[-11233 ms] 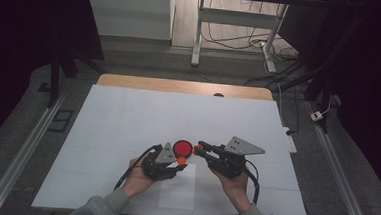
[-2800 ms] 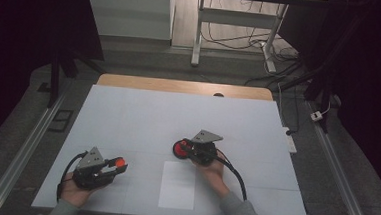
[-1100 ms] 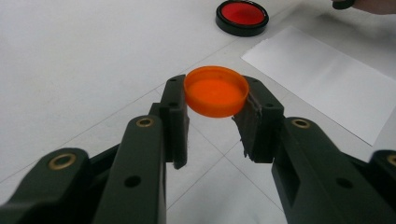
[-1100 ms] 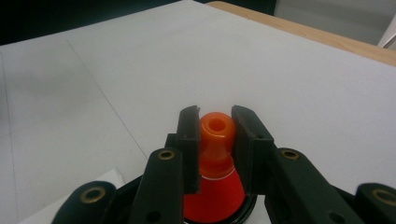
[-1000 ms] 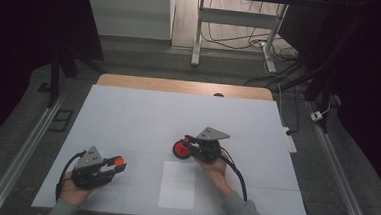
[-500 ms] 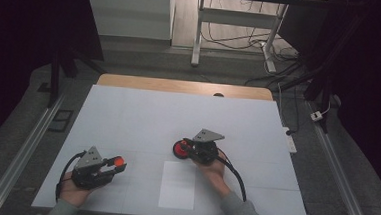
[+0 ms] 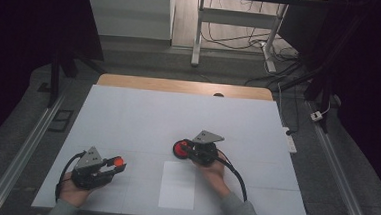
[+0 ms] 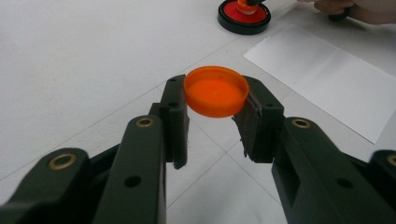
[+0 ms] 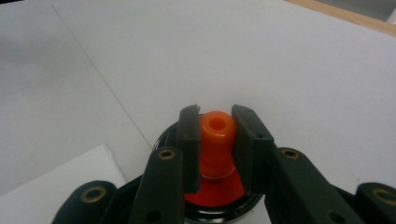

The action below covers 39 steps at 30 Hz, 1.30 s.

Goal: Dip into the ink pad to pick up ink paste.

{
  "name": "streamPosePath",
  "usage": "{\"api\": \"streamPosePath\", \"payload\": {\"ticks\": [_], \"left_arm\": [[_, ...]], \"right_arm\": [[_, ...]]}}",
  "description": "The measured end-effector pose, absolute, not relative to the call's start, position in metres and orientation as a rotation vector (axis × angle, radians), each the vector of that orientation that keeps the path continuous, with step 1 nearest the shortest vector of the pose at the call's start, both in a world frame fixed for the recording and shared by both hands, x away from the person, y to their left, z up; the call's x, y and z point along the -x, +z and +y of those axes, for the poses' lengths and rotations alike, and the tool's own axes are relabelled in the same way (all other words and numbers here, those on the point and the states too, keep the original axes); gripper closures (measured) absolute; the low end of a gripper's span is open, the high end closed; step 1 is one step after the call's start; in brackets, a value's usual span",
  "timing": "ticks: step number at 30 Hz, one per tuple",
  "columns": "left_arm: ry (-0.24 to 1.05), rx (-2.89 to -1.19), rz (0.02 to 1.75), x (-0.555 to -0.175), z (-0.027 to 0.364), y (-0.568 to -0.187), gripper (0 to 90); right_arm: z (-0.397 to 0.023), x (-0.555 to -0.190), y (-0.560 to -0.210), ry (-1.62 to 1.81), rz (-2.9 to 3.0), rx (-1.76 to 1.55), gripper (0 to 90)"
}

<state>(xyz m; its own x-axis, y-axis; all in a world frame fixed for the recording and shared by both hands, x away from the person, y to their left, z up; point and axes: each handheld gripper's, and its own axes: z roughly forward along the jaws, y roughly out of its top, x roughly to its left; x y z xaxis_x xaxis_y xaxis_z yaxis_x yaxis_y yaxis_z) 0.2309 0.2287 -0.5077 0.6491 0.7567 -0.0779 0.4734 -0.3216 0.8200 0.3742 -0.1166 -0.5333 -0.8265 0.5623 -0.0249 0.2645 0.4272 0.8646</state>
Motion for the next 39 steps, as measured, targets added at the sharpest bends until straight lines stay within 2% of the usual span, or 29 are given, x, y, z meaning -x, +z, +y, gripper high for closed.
{"api": "streamPosePath", "payload": {"ticks": [39], "left_arm": [[0.412,-1.975,0.967,-0.2302,0.2298,-0.5070,65.0]], "right_arm": [[-0.1150,-0.3714,-0.5340,1.339,2.357,-0.690,73.0]]}}
